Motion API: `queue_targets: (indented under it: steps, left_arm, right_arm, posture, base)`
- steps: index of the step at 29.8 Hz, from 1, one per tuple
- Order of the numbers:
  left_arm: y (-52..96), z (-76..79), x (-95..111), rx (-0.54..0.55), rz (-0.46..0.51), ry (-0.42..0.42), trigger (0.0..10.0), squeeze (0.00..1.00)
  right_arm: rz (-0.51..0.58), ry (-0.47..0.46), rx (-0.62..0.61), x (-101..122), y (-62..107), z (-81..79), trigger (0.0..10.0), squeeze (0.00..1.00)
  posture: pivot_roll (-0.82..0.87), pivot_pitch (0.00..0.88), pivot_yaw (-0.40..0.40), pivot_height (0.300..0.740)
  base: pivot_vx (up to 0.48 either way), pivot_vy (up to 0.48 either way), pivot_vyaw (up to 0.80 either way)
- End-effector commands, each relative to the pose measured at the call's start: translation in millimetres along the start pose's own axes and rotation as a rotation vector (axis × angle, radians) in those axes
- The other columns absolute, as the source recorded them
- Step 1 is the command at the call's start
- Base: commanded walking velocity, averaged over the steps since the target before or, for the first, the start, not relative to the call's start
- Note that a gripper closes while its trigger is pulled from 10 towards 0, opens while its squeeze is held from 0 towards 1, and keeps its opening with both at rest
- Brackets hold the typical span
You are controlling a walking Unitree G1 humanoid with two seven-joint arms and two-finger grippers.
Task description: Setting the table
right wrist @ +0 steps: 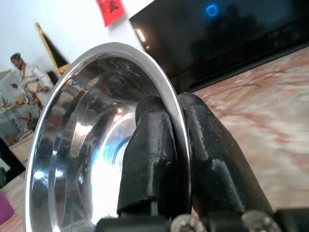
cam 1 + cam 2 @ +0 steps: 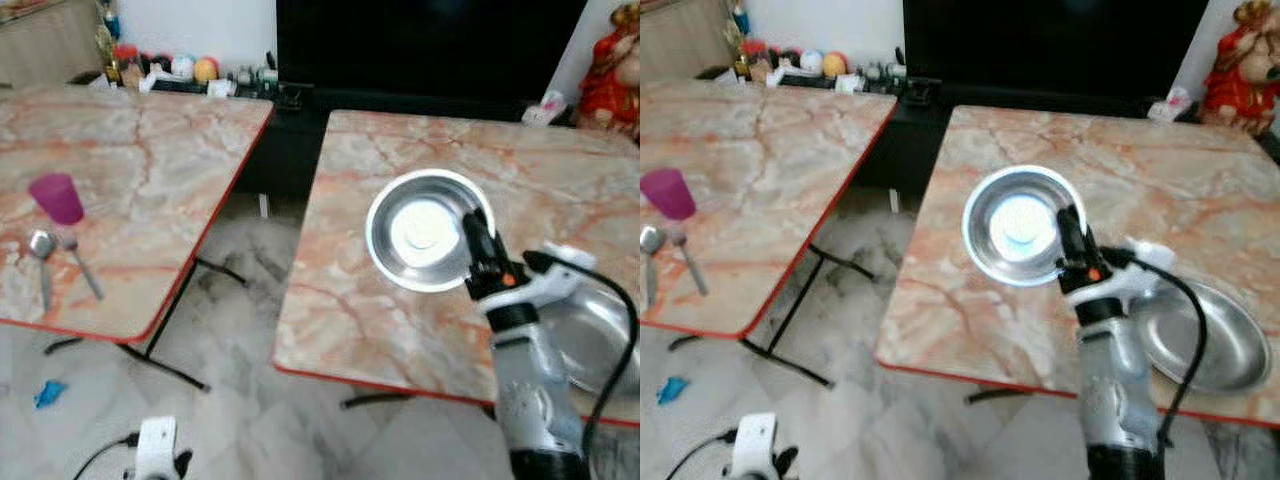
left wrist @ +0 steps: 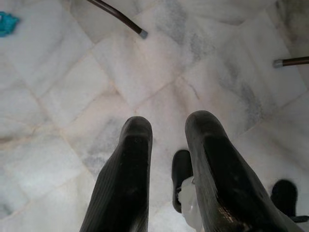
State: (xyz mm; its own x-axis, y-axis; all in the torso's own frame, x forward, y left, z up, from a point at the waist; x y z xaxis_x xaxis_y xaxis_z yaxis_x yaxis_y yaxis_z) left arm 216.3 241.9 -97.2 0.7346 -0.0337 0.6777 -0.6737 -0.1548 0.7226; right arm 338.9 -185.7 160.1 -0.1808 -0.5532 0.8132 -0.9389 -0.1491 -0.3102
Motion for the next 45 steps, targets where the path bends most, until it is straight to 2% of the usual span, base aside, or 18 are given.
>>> queue_targets:
  steps: [1,8,16,18,21,25,30,32,34,35,37,40,42,45]
  left_arm:
    - [0.2,7.1,-2.6,-0.022,-0.007,-0.008,10.0,0.00]
    - [0.4,6.7,-3.3,-0.024,-0.009,-0.014,10.0,0.00]
    - [0.2,6.2,-1.9,-0.023,-0.002,0.000,10.0,0.00]
    - [0.2,6.3,-1.6,-0.024,0.000,0.000,10.0,0.00]
    - [0.2,6.0,-1.4,-0.025,0.001,0.000,10.0,0.00]
    - [0.0,5.6,-0.7,-0.025,0.001,0.000,10.0,0.00]
    - [-0.2,4.4,-0.1,-0.025,0.000,-0.002,10.0,0.00]
    - [-0.4,4.2,0.4,-0.025,-0.001,-0.001,10.0,0.00]
    - [-0.6,4.2,0.8,-0.027,-0.001,-0.002,10.0,0.00]
    - [-0.7,4.4,1.1,-0.028,-0.002,-0.002,10.0,0.00]
    - [-0.9,5.0,1.4,-0.031,-0.002,0.000,10.0,0.00]
    - [-0.9,4.9,1.6,-0.031,-0.002,0.001,10.0,0.00]
    - [-0.9,5.5,1.3,-0.034,-0.004,-0.003,10.0,0.00]
    - [-1.0,5.8,1.2,-0.036,-0.006,-0.008,10.0,0.00]
  right_arm:
    - [0.033,0.020,-0.029,11.2,1.0,7.9,10.0,0.00]
    - [0.040,0.020,-0.041,12.1,1.7,9.3,10.0,0.00]
    - [0.046,0.030,-0.063,14.2,0.8,13.1,10.0,0.00]
    - [0.057,0.035,-0.084,16.6,0.6,16.6,10.0,0.00]
    - [0.094,0.072,-0.181,29.2,3.0,33.2,10.0,0.00]
    - [0.111,0.111,-0.251,41.6,8.8,46.3,10.0,0.00]
    - [0.055,0.202,-0.322,53.5,18.7,59.4,10.0,0.00]
    - [0.039,0.176,-0.366,56.0,25.5,67.8,10.0,0.00]
    - [-0.005,0.102,-0.401,50.2,29.7,73.0,10.0,0.00]
    - [-0.051,0.102,-0.419,45.4,33.0,76.2,10.0,0.00]
    - [-0.087,0.138,-0.377,42.5,35.8,72.1,10.0,0.00]
    - [-0.111,0.145,-0.370,40.9,37.3,71.1,10.0,0.00]
    - [-0.098,-0.004,-0.410,40.5,36.1,72.9,10.0,0.00]
    - [-0.115,0.004,-0.413,38.9,33.8,72.7,10.0,0.00]
  posture:
    - [0.04,0.000,0.004,0.740]
    - [0.04,0.000,0.004,0.740]
    - [0.04,0.000,0.002,0.740]
    - [0.04,0.000,0.002,0.740]
    - [0.04,0.000,0.001,0.740]
    - [0.03,0.000,0.004,0.740]
    - [0.02,0.000,0.010,0.740]
    - [0.01,0.000,0.015,0.740]
    - [0.00,0.000,0.021,0.740]
    - [0.00,0.000,0.018,0.740]
    - [0.01,0.000,0.020,0.740]
    - [0.00,0.000,0.020,0.740]
    - [0.00,0.000,0.025,0.740]
    - [0.00,0.000,0.025,0.740]
  base:
    - [0.000,-0.364,0.00]
    - [0.000,-0.363,0.00]
    - [0.000,0.000,0.00]
    - [0.000,0.000,0.00]
    - [0.000,0.000,0.00]
    - [0.000,0.000,0.00]
    - [0.000,0.000,0.00]
    - [0.000,0.000,0.00]
    - [0.000,0.000,0.00]
    - [0.000,0.000,0.00]
    - [0.000,0.000,0.00]
    - [0.000,0.000,0.00]
    - [0.000,0.000,0.00]
    - [0.000,0.000,0.00]
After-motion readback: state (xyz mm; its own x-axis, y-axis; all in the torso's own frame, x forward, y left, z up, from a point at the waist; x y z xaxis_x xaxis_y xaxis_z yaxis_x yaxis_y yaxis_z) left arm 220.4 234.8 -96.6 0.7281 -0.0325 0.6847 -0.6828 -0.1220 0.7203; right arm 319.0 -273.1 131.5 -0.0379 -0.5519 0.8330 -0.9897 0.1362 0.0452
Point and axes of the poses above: a point about 5 cm out from each wrist's last joint towards the gripper, its own y axis pointing back from the gripper into the wrist, its own x axis along the axis of the wrist's last joint, z = x × y, the point moved 4 cm from there along -y, pointing out of the wrist towards the gripper, and after that the axes turned 5 degrees about -y, right-handed, at the moved point
